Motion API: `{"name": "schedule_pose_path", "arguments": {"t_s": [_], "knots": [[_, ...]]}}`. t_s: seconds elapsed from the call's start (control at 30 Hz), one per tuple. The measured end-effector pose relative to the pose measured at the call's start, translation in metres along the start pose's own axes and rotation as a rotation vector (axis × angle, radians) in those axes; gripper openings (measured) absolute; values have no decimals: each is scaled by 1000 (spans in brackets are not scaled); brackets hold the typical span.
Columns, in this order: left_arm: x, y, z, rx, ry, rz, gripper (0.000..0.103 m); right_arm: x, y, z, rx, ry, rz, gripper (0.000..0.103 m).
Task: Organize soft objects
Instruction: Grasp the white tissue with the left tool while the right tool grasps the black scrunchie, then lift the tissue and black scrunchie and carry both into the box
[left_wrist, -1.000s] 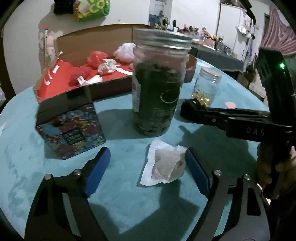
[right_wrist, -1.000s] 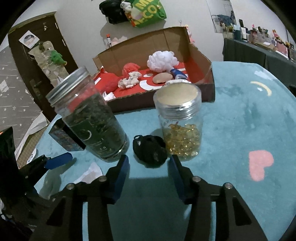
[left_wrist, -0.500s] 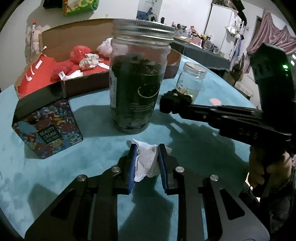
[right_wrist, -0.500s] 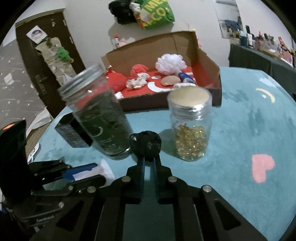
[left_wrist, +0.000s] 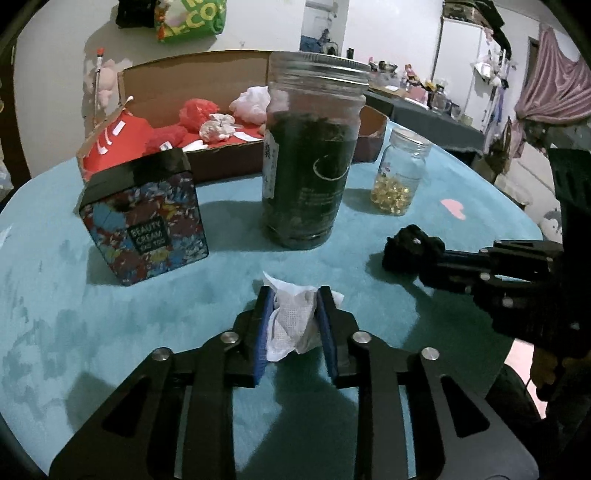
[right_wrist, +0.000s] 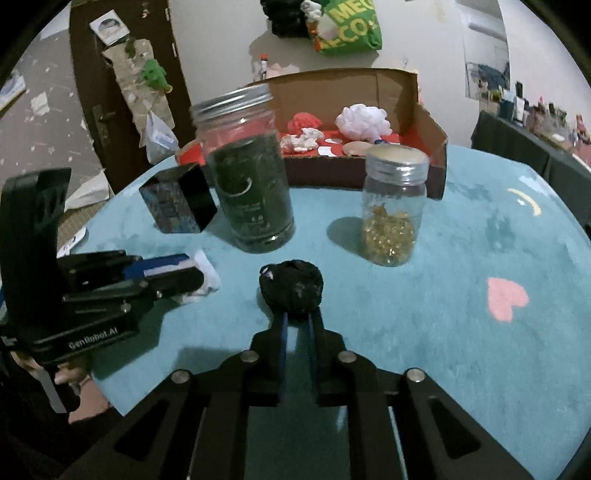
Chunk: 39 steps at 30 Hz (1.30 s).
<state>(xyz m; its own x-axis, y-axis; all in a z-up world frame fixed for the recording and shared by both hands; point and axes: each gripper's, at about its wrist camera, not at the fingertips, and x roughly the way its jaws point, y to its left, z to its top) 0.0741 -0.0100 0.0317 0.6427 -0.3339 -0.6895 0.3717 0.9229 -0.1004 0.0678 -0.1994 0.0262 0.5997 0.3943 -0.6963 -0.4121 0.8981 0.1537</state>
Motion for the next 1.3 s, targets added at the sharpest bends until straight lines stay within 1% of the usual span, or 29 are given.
{"name": "schedule_pose_path", "arguments": {"t_s": [0.03, 0.07, 0.1, 0.13, 0.17, 0.2, 0.23, 0.3, 0.33, 0.57, 0.6, 0.63, 0.67, 0.7, 0.73, 0.8, 0.87, 1.1, 1.3], "knots": [[-1, 0, -1, -3, 3, 1, 43, 0, 2, -2, -13, -1, -13, 20], [-1, -1, -3, -4, 10, 7, 66, -1, 5, -3, -37, -8, -32, 24], [0, -2, -4, -6, 14, 15, 69, -1, 6, -4, -53, -15, -50, 31], [-2, -2, -5, -7, 3, 24, 69, -1, 8, -5, -68, -23, -68, 36], [-5, -3, -5, -6, -14, 32, 69, -1, 8, -5, -74, -26, -75, 46], [-6, -3, -5, -2, -20, 36, 69, -1, 8, -6, -81, -34, -84, 52], [-5, -3, -5, -3, -12, 38, 69, -1, 8, -6, -87, -43, -97, 54], [-1, -2, -4, -14, 8, 49, 69, -1, 7, -6, -89, -55, -116, 66], [1, -1, -3, -16, 12, 53, 69, 0, 6, -6, -87, -61, -114, 67], [10, -7, 1, 15, 43, 86, 68, 7, 8, 4, -95, -87, -99, 67], [10, -8, 1, 19, 43, 86, 64, 9, 8, 6, -96, -83, -94, 65], [10, -8, 1, 23, 42, 85, 60, 12, 8, 7, -95, -77, -85, 62], [10, -9, 0, 29, 38, 84, 52, 15, 8, 8, -93, -69, -79, 49], [10, -9, 0, 33, 33, 87, 45, 19, 7, 8, -86, -57, -69, 34], [9, -9, 0, 36, 29, 84, 41, 21, 6, 7, -79, -47, -58, 34], [8, -10, 0, 42, 19, 82, 33, 20, 4, 6, -71, -62, -47, 32], [7, -10, 0, 40, 10, 89, 30, 16, 5, 6, -76, -77, -47, 32], [3, -10, 3, 31, 3, 74, 29, 12, 3, 5, -69, -77, -40, 32], [-13, -7, 12, 37, -24, 78, 28, 2, 4, 14, -83, -96, -48, 32]]}}
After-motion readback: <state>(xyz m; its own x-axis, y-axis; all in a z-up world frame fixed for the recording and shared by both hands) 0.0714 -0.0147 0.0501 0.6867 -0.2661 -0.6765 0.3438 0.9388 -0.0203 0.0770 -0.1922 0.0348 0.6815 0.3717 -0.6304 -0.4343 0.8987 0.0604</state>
